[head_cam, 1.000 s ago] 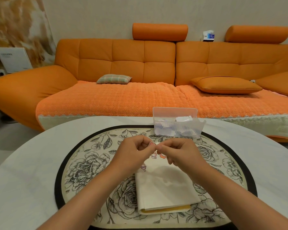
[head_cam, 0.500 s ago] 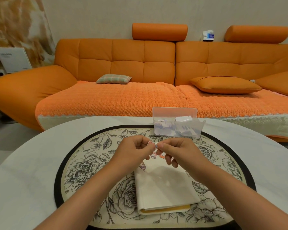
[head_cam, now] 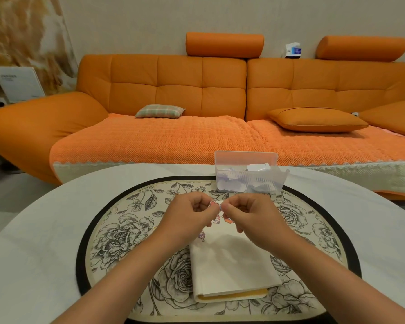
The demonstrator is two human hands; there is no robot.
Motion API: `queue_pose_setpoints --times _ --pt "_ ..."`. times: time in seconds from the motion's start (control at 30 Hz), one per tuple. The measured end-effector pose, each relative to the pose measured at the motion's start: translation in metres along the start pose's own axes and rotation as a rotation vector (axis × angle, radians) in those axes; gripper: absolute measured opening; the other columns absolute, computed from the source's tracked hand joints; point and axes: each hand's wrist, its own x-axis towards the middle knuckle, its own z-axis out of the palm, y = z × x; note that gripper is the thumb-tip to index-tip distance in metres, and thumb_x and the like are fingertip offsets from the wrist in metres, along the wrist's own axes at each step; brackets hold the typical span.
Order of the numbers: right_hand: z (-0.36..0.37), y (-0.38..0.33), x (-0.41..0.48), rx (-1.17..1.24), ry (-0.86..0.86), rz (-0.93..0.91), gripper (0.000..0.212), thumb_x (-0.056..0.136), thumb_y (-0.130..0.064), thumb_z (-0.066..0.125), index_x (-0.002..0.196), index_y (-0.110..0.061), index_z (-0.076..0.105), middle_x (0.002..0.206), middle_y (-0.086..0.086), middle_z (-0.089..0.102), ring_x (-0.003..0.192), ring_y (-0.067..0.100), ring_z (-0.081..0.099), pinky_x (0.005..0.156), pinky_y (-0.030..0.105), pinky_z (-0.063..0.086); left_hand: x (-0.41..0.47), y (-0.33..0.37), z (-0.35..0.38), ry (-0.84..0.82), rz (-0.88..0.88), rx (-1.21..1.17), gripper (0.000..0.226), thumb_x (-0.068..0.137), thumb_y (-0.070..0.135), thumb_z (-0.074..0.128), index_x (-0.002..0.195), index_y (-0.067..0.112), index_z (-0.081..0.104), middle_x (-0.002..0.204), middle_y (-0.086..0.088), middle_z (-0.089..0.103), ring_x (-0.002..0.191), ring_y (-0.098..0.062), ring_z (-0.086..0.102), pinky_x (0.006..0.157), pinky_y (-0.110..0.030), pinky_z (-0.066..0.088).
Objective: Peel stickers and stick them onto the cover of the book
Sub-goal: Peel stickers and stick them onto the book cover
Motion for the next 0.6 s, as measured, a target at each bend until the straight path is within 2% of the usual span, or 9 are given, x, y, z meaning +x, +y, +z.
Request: queue_pose_setpoints --times 0.1,0.2,0.3,0.47,0.6 --pt "0.0024 0.0018 -0.0009 -0.064 0.021 -0.052 0.022 0.094 -0.023 0.064 0.074 -0.024 0.073 0.068 0.004 0.069 0.053 0.010 0.050 0.056 0.032 0.044 -0.0018 0.0012 0.0026 0.011 0.004 -0.004 0.013 0.091 0.016 0.068 0.081 0.010 0.072 0.061 0.006 0.066 0.059 -0.008 0.061 0.055 -0.029 0.052" --pt "0.0035 0.0003 -0.0036 -0.212 0.045 -0.103 0.026 0.094 -0.022 0.062 0.070 -0.028 0.070 0.053 -0.019 0.057 0.048 0.005 0.040 0.052 0.024 0.034 -0.0030 0.0020 0.0047 0.018 0.007 0.006 0.014 0.091 0.016 0.068 0.078 0.012 0.072 0.059 0.007 0.066 0.058 -0.008 0.060 0.054 -0.028 0.052" --pt "0.0037 -0.0028 -0.0057 -0.329 0.073 -0.146 0.022 0.093 -0.024 0.062 0.074 -0.026 0.072 0.050 -0.026 0.051 0.047 0.008 0.040 0.051 0.026 0.030 -0.0036 0.0022 0.0059 0.032 0.017 0.015 0.015 0.090 0.015 0.068 0.076 0.014 0.072 0.059 0.005 0.066 0.058 -0.011 0.060 0.054 -0.030 0.052" --pt "0.0044 -0.0013 -0.0057 -0.337 0.090 -0.165 0.023 0.092 -0.023 0.062 0.071 -0.029 0.070 0.051 -0.027 0.051 0.048 0.008 0.041 0.051 0.027 0.032 -0.0040 0.0024 0.0067 0.041 0.014 0.007 0.014 0.090 0.017 0.069 0.077 0.014 0.073 0.061 0.002 0.068 0.059 -0.014 0.061 0.055 -0.033 0.053" --pt "0.0059 0.0026 -0.0053 -0.237 0.081 -0.137 0.022 0.092 -0.019 0.063 0.072 -0.021 0.072 0.050 -0.020 0.053 0.048 0.006 0.041 0.050 0.018 0.031 -0.0050 0.0024 0.0079 0.059 0.006 0.013 0.016 0.090 0.018 0.070 0.074 0.017 0.072 0.060 0.005 0.067 0.058 -0.017 0.060 0.054 -0.040 0.056"
